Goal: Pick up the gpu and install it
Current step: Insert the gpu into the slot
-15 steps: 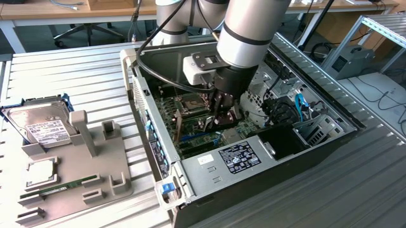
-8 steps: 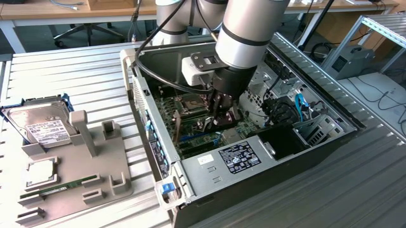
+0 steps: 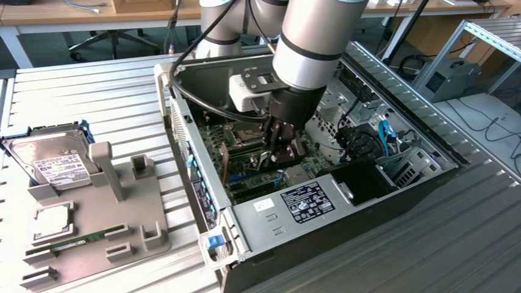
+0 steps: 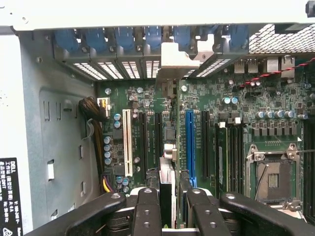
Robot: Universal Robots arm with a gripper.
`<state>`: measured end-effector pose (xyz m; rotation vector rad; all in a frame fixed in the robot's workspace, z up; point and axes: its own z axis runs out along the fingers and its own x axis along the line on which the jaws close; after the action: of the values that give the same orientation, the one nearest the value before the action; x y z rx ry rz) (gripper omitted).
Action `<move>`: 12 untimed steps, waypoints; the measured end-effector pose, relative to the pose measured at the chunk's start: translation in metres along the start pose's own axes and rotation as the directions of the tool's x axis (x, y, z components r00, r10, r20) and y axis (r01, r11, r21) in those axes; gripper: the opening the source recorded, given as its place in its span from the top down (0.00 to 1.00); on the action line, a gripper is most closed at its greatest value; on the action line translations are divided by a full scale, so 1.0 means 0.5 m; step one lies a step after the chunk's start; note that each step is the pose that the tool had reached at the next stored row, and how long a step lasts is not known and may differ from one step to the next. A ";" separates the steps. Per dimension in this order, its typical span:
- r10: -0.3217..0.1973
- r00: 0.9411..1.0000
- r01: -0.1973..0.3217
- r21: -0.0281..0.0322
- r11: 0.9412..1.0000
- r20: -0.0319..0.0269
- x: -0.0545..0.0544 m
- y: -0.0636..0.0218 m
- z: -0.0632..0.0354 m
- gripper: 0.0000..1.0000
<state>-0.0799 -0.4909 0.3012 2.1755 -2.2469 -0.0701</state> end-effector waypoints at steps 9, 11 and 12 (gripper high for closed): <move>0.000 1.000 0.000 0.000 1.000 0.000 -0.017 0.010 0.007 0.74; 0.000 1.000 0.000 0.000 1.000 0.000 -0.029 0.010 0.008 0.74; 0.000 1.000 0.000 0.000 1.000 0.000 -0.034 0.010 0.008 0.74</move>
<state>-0.0845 -0.4736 0.2976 2.1755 -2.2468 -0.0700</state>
